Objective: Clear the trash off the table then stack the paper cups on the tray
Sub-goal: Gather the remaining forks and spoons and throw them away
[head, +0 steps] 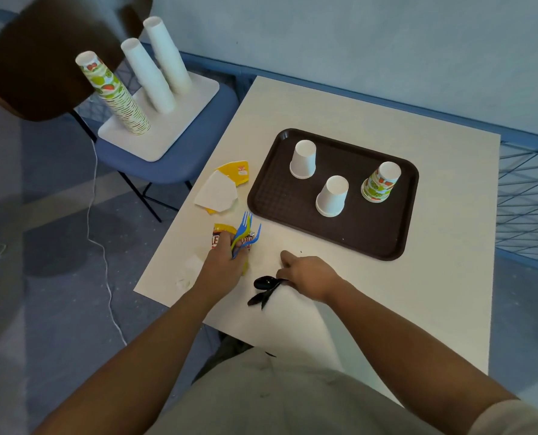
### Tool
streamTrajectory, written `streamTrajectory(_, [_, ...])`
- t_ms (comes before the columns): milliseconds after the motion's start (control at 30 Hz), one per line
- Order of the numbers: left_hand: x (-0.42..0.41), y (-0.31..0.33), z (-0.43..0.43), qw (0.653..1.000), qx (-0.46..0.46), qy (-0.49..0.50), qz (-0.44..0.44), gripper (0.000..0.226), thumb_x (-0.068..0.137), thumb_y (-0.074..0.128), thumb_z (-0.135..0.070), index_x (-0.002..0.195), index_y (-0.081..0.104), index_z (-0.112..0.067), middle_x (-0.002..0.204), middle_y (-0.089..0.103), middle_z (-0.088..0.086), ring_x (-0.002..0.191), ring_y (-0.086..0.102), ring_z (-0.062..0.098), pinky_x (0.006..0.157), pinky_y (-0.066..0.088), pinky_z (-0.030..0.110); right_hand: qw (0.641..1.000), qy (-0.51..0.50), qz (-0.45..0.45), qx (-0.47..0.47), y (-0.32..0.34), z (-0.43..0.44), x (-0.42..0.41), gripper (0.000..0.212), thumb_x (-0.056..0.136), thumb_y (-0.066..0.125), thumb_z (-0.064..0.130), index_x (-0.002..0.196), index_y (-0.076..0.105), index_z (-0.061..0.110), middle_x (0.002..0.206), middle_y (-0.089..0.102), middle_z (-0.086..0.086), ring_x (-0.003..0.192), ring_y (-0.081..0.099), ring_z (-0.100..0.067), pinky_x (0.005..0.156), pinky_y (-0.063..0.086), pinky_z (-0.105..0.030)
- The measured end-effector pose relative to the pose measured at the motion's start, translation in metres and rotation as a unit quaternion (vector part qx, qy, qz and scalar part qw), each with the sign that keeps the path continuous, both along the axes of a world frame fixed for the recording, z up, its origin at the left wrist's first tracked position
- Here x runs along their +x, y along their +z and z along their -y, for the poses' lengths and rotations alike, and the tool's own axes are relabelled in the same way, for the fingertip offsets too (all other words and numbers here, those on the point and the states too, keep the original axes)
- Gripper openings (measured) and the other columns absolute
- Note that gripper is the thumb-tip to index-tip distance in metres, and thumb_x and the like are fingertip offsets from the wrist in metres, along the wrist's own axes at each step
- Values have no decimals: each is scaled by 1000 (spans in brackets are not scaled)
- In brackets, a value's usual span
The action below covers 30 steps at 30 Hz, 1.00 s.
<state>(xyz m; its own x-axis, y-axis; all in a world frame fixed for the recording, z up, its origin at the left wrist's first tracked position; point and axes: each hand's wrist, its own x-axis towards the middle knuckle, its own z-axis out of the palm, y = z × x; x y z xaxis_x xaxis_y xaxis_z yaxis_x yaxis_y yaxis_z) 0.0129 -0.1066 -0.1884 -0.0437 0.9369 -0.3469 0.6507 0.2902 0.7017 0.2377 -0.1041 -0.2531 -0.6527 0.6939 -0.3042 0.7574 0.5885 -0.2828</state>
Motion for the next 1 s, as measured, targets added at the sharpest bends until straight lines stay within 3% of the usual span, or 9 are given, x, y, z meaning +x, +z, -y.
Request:
streamTrajectory(133, [4,3,-3,1000,11,22,17,20,106,54,-31,121,51,-18,89,62,-3,76,59,8,61,46,22,998,-56,-19,-10,4,9,22,19,103,48,28,108,63,17,113,45,-4,63,50,-31,55,40,-38])
streamTrajectory(200, [5,2,-6,999,13,31,26,27,106,54,-35,126,54,-17,102,64,1,87,61,15,72,50,28,995,-92,-29,-20,4,15,32,21,104,47,29,111,62,16,115,47,-2,69,57,-31,57,42,-37])
streamTrajectory(333, [7,-1,-8,999,10,32,25,26,106,53,-37,116,62,-15,102,63,3,94,61,19,74,44,27,989,-140,-42,-31,3,28,41,23,106,42,30,119,56,18,115,52,0,84,62,-29,62,38,-35])
streamTrajectory(433, [11,-1,-7,999,5,33,21,22,106,52,-38,111,60,-18,100,61,3,90,60,16,69,47,25,986,-159,-38,-42,-3,38,34,26,105,39,27,128,49,21,117,56,0,88,63,-31,68,50,-40])
streamTrajectory(533, [14,-5,-7,999,-15,36,20,26,106,51,-41,105,60,-16,98,62,9,91,63,23,75,57,38,985,-164,-25,-48,-6,42,25,31,106,41,36,133,47,22,115,58,-1,89,64,-32,70,52,-41])
streamTrajectory(633, [14,-5,-5,998,-27,44,24,30,104,51,-45,102,62,-18,95,64,11,92,64,28,83,59,51,989,-148,1,-24,-9,45,22,25,105,45,34,125,51,21,108,57,-1,87,64,-32,66,50,-39])
streamTrajectory(767, [14,-3,-3,995,-43,67,58,25,103,52,-45,103,63,-22,97,62,4,96,63,25,87,59,49,979,-202,-19,-24,-13,53,31,25,106,41,38,115,55,19,102,56,-1,83,63,-32,62,46,-39])
streamTrajectory(867, [11,-2,1,991,-68,83,79,29,100,55,-49,104,64,-22,87,58,3,85,59,25,74,54,43,941,-326,-79,-52,-9,59,39,25,105,45,38,102,58,18,93,59,0,79,61,-28,66,49,-39])
streamTrajectory(1000, [18,4,9,978,-112,110,134,23,100,60,-44,96,62,-22,82,49,3,75,51,20,67,48,37,807,-516,-257,-124,18,66,21,25,101,55,32,80,58,21,70,61,3,65,56,-17,61,43,-31])
